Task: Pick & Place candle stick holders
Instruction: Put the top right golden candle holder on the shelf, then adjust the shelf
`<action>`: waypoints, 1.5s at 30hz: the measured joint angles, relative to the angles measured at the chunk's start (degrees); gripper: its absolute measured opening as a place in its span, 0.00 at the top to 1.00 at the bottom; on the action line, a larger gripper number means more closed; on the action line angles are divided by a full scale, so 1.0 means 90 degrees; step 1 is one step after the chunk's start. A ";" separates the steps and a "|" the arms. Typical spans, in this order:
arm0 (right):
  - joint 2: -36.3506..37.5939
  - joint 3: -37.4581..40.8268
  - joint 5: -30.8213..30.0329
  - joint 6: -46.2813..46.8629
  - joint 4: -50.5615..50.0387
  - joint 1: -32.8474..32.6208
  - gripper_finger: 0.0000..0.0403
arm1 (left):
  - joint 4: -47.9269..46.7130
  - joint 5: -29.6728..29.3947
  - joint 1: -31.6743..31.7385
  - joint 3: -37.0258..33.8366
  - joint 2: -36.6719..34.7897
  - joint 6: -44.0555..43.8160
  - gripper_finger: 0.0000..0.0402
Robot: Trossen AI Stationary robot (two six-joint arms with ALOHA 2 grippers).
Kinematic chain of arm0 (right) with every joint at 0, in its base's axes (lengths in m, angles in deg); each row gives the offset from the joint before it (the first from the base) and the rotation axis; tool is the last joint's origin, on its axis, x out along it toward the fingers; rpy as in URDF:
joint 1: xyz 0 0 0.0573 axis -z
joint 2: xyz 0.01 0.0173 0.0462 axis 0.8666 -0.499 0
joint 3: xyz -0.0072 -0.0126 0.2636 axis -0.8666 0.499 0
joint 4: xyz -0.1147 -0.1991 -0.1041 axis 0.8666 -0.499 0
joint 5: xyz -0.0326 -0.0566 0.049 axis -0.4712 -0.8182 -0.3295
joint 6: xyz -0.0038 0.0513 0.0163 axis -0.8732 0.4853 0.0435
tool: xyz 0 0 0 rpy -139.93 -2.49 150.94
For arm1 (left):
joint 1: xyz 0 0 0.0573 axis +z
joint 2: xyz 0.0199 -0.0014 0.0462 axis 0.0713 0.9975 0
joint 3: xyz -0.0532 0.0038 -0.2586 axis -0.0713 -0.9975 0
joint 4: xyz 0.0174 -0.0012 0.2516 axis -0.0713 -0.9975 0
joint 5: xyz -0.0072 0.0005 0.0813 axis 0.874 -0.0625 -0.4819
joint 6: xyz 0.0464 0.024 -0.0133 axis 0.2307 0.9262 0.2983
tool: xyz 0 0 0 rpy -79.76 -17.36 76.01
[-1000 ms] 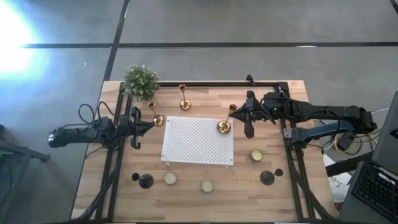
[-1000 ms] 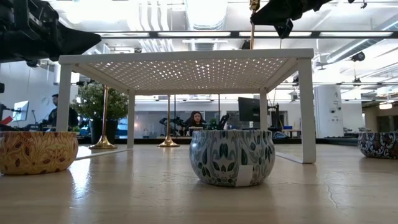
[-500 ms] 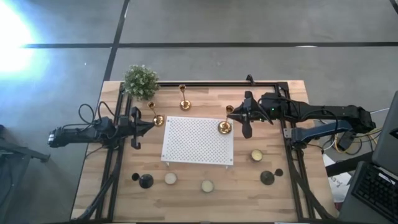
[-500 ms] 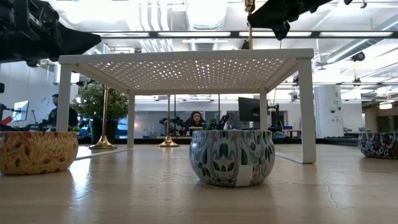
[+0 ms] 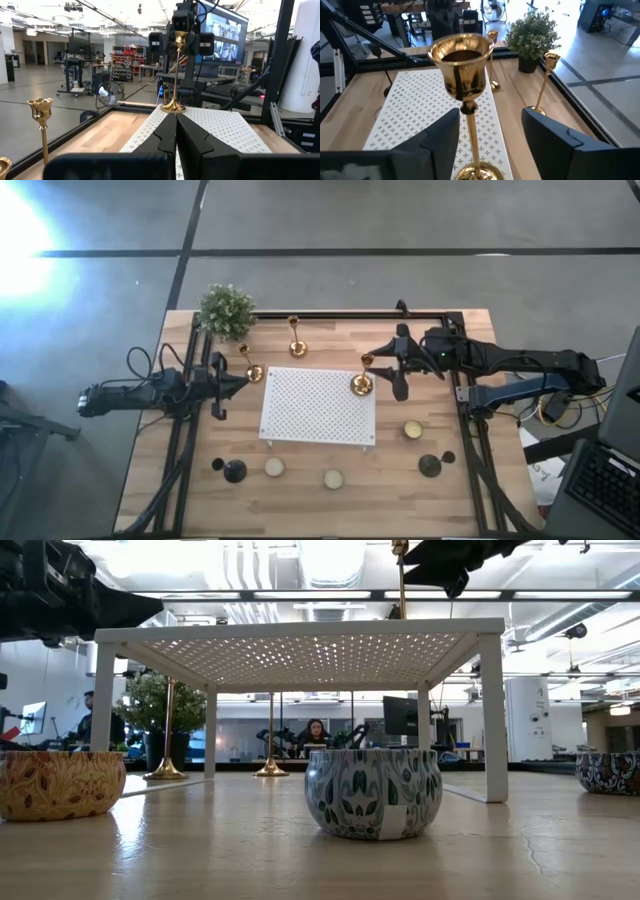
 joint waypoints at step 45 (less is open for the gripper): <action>0.2424 0.0002 -0.1486 0.0816 -0.2843 -0.0002 0.50 | -0.3126 0.1609 -0.0155 0.2083 0.3906 -0.1604 1.00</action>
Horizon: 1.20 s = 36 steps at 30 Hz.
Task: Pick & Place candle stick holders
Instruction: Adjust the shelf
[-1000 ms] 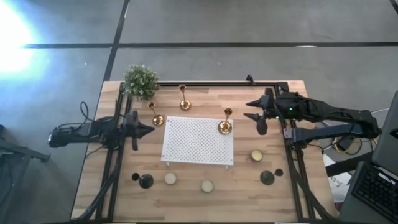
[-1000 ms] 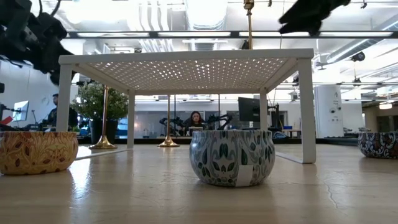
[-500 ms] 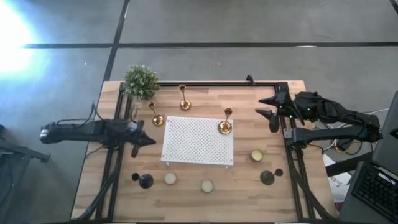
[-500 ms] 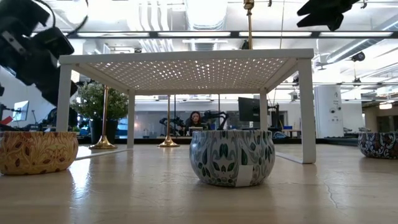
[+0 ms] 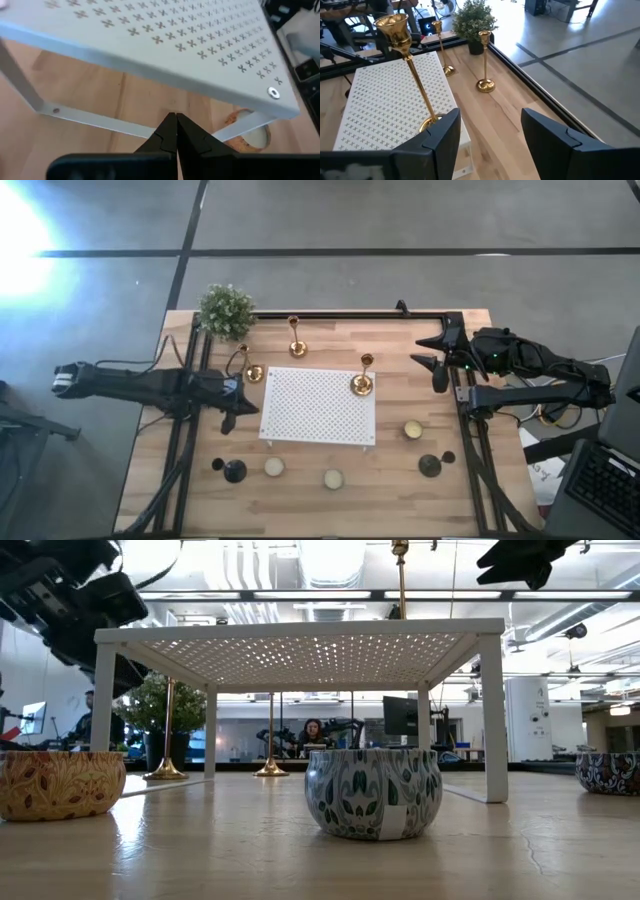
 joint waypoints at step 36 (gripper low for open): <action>0.0002 0.0006 0.0022 0.0046 -0.0067 -0.0001 0.52 | 0.0012 0.0505 -0.0073 0.1563 0.2631 0.0413 1.00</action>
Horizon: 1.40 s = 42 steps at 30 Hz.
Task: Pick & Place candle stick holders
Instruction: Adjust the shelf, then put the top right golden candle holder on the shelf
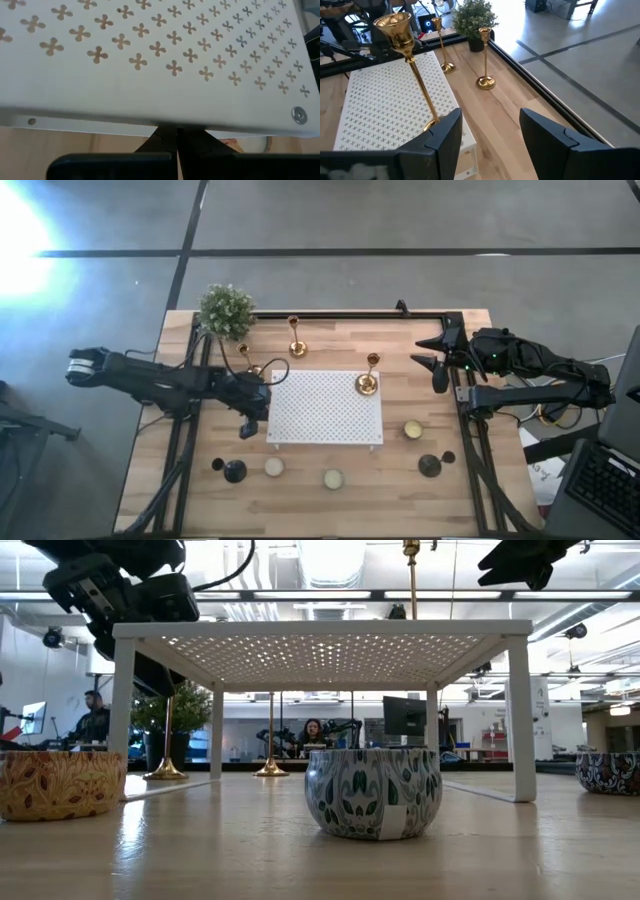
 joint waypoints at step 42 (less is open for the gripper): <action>0.0010 0.0276 -0.0136 -0.0100 -0.0053 -0.0002 0.54 | 0.3158 -0.4977 0.1157 0.0337 0.0439 0.0507 1.00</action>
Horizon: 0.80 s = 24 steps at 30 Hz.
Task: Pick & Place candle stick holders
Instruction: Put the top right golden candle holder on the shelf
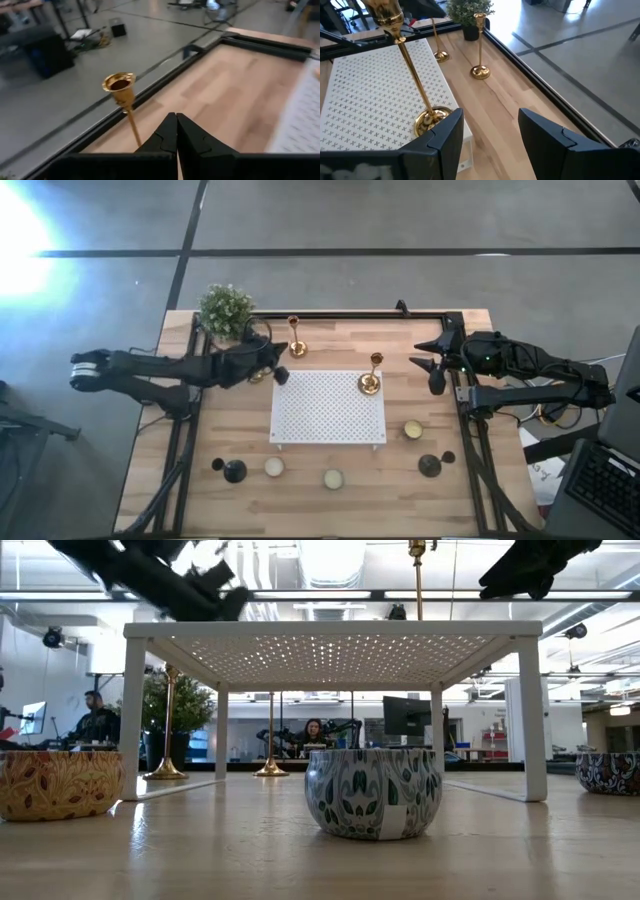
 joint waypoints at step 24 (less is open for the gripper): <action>-0.0001 0.0000 -0.0032 -0.0110 0.0005 0.0000 0.55 | 0.0644 0.0417 0.0781 0.0398 0.1541 -0.0515 0.57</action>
